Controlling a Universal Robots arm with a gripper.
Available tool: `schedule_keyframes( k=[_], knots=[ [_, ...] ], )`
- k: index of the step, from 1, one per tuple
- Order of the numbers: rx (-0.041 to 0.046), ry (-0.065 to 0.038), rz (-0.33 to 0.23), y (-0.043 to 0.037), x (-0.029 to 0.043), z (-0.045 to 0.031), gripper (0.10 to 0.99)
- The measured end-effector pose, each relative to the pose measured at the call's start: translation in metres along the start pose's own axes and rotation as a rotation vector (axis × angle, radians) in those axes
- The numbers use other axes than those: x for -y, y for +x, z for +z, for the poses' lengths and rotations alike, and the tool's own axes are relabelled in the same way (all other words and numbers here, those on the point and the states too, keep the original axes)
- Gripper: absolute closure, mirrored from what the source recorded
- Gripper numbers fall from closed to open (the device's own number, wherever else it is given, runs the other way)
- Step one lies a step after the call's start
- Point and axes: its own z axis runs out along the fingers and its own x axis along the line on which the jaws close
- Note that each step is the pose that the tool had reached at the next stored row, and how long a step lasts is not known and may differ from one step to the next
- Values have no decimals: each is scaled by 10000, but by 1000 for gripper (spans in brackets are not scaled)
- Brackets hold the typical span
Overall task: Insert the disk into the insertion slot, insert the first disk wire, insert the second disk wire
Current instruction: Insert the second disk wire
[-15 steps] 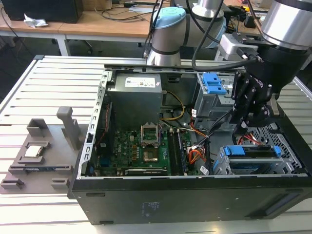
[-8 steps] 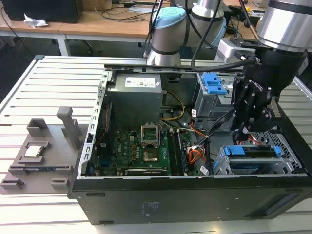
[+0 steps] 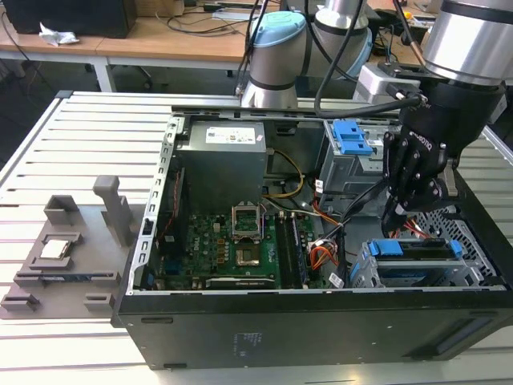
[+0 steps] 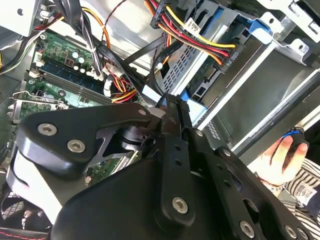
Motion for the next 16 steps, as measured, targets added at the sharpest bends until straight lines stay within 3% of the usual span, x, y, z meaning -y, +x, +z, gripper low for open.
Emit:
schedule_keyframes(
  k=[6,8,9,11,16],
  knots=[
    [16,1,0,8,1,2,937],
    [299,-19,-18,26,84,0,937],
    [388,-30,-25,28,111,-1,937],
    [708,-53,-49,46,157,-1,937],
    [723,-67,-51,182,166,22,937]
  ],
)
